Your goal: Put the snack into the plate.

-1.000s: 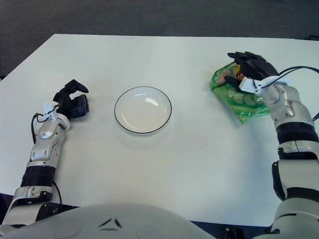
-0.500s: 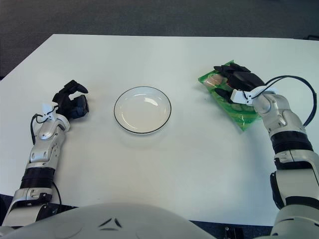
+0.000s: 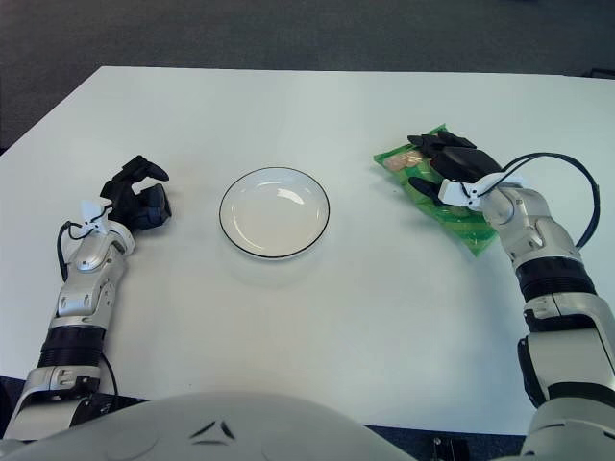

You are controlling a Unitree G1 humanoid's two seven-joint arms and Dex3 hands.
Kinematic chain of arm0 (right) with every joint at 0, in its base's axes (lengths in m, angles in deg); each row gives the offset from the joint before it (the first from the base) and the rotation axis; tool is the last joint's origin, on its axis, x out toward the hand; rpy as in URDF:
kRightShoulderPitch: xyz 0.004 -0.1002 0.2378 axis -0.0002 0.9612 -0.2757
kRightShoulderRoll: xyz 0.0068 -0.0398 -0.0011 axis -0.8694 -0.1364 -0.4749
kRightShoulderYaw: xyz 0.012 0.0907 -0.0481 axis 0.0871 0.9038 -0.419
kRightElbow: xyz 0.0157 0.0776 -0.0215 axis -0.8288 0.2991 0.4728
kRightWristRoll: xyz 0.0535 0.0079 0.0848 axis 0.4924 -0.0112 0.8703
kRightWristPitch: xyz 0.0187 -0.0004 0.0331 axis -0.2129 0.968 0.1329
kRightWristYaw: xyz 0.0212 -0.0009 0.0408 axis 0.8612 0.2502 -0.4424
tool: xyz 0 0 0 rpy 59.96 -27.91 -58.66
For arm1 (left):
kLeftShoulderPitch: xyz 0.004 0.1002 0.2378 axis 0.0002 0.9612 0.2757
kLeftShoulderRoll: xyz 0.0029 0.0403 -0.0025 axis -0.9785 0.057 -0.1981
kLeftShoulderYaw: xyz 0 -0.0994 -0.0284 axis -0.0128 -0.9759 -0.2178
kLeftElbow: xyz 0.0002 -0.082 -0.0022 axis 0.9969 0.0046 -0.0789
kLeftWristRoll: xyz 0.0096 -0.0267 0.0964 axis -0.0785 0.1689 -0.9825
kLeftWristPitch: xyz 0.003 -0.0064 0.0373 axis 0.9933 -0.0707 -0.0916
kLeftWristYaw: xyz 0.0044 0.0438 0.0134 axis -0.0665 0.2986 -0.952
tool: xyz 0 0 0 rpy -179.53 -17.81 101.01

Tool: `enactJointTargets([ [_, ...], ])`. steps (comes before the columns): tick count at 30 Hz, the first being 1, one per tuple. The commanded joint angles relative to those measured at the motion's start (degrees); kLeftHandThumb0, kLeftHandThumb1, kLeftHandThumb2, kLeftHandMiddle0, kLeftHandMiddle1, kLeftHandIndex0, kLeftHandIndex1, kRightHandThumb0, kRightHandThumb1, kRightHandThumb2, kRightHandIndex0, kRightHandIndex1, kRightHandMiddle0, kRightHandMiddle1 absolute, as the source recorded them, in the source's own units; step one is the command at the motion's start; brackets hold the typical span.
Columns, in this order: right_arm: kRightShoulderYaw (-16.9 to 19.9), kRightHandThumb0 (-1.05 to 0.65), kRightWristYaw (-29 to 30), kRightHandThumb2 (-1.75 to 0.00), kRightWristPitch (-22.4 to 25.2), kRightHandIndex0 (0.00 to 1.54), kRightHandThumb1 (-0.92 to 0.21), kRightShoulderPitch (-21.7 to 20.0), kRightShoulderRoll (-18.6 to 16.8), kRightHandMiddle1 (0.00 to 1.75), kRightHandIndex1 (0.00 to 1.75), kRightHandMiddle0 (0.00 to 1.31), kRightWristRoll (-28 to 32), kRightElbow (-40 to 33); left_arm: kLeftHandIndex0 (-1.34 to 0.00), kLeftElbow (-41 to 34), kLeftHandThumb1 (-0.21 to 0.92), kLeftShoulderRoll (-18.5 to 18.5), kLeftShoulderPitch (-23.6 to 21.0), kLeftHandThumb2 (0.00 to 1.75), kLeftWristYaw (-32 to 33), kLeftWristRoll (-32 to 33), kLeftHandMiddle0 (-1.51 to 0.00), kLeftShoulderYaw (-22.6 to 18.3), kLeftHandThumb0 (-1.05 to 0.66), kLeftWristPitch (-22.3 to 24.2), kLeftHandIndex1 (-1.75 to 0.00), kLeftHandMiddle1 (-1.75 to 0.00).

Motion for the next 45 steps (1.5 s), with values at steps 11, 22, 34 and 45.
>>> enactJointTargets([
  [11, -2.5, -0.99, -3.1, -0.97, 2.0, 0.0, -0.92, 4.0, 0.3, 0.47, 0.0, 0.0, -1.7, 0.3, -0.54, 2.5, 0.39, 2.6, 5.1, 1.22, 0.1, 0.2, -1.06, 0.8, -0.44, 1.3, -1.75, -1.75],
  [22, -3.3, -0.91, -2.0, -0.78, 4.2, 0.02, -0.92, 3.7, 0.8, 1.13, 0.01, 0.01, -2.9, 0.9, -0.52, 1.8, 0.41, 2.5, 5.4, 1.19, -0.1, 0.2, -1.04, 0.9, -0.44, 1.6, -1.75, -1.75],
  [34, -3.5, -0.51, 10.3, -1.23, 5.5, 0.1, -0.36, 3.5, 0.3, 1.7, 1.62, 0.59, -7.2, 3.2, -0.54, 1.3, 0.39, 2.8, 5.5, 1.22, 0.3, 0.2, -1.07, 0.9, -0.44, 1.5, -1.75, -1.75],
  [45, -2.5, -0.01, 22.9, -1.53, 8.6, 0.81, -0.03, 4.4, -1.6, 1.75, 1.4, 0.78, -8.6, 4.2, -0.55, 0.8, 0.38, 3.0, 5.7, 1.24, 0.6, 0.1, -1.1, 0.9, -0.45, 1.7, -1.75, -1.75],
])
